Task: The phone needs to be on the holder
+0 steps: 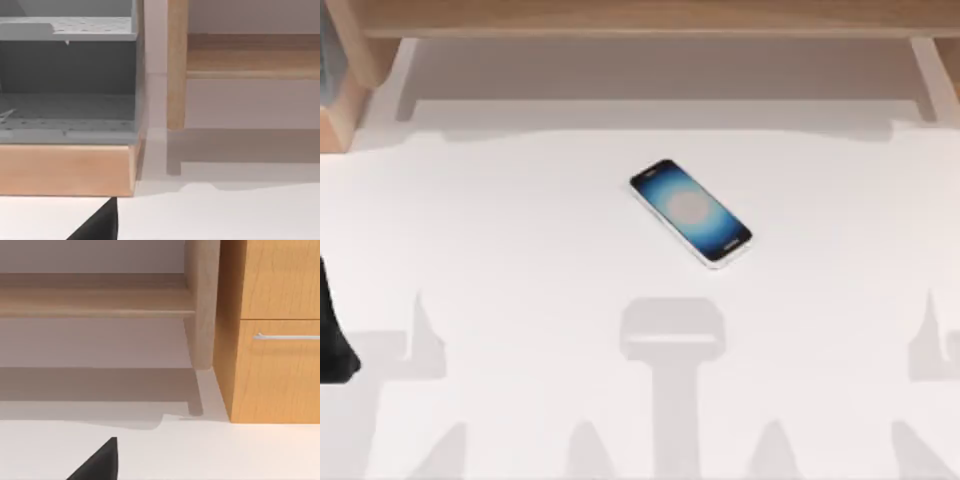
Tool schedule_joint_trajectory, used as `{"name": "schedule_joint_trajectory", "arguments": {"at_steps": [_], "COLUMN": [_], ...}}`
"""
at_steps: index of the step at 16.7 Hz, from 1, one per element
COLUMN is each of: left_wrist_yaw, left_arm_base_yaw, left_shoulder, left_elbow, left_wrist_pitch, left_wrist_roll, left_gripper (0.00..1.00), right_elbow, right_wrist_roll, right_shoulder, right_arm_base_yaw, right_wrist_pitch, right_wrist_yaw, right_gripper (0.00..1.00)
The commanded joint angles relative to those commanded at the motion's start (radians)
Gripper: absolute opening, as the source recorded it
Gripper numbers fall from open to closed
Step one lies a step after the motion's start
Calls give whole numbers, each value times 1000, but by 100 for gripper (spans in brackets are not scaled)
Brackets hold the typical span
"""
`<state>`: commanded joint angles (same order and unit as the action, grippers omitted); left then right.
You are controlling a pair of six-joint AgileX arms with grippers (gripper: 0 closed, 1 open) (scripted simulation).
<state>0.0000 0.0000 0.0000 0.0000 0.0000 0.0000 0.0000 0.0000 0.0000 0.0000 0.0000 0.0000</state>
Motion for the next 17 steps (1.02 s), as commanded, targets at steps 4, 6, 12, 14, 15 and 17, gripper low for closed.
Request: {"name": "schedule_joint_trajectory", "arguments": {"at_steps": [4, 6, 12, 14, 15, 17], "left_wrist_yaw": [0, 0, 0, 0, 0, 0], "left_arm_base_yaw": [0, 0, 0, 0, 0, 0], "left_shoulder": [0, 0, 0, 0, 0, 0], "left_elbow": [0, 0, 0, 0, 0, 0], "left_wrist_pitch": [0, 0, 0, 0, 0, 0], "left_wrist_roll": [0, 0, 0, 0, 0, 0], "left_gripper": [100, 100, 100, 100, 100, 100], "right_elbow": [24, 91, 445, 597, 679, 851], "right_wrist_roll": [0, 1, 2, 3, 3, 3], "right_shoulder": [13, 52, 315, 446, 520, 681], "right_arm_base_yaw": [5, 17, 82, 112, 128, 162], "right_wrist_pitch": [-5, -22, -156, -229, -272, -363], "right_wrist_yaw": [2, 9, 32, 35, 33, 28], "right_gripper": [100, 100, 100, 100, 100, 100]}}
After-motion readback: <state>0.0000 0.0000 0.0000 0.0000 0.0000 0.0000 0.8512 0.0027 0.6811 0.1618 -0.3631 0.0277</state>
